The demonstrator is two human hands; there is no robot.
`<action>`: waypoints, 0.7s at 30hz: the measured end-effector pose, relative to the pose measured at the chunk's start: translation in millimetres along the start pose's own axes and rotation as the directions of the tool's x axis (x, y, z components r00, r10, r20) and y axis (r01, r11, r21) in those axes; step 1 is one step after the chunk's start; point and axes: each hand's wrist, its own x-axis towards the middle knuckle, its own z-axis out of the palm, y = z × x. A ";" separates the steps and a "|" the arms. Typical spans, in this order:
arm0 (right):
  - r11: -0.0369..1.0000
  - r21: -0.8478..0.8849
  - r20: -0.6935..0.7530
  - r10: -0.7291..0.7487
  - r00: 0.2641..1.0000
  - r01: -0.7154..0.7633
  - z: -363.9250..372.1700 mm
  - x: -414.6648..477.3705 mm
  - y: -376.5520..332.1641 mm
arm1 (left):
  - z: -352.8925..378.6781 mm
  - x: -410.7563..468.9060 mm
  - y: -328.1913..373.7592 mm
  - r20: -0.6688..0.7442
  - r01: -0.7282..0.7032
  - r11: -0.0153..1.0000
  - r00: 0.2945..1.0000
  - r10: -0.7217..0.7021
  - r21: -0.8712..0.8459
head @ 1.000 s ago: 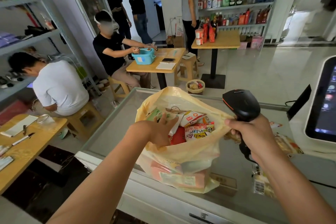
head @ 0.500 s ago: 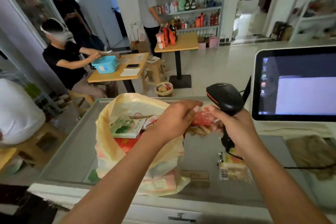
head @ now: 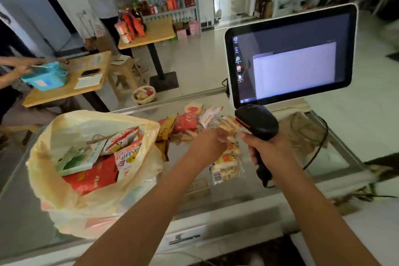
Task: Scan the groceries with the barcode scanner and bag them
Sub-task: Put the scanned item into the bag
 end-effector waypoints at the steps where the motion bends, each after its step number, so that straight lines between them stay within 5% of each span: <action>1: 1.000 0.010 0.002 0.005 1.000 -0.005 -3.0 -0.9 3.0 | 8.3 3.5 -5.5 0.032 0.042 0.999 0.999 -0.042 0.011; 6: 0.999 0.041 0.015 0.023 1.000 -0.024 -15.1 4.3 6.9 | 39.5 10.6 -22.4 0.230 -0.013 0.939 0.971 -0.071 0.344; 10: 0.999 0.044 0.042 0.002 0.999 -0.004 -19.8 7.9 5.6 | 57.3 6.9 -30.1 0.223 -0.004 0.858 0.966 -0.129 0.513; 16: 0.997 0.037 0.069 -0.069 0.995 0.066 -22.1 9.6 2.7 | 34.9 -0.6 -22.8 0.224 0.093 0.960 0.962 -0.154 0.264; 21: 0.982 -0.025 0.170 -0.182 0.968 0.189 -28.6 5.7 -23.5 | -34.4 4.9 -3.3 0.019 0.106 0.984 0.994 -0.105 -0.141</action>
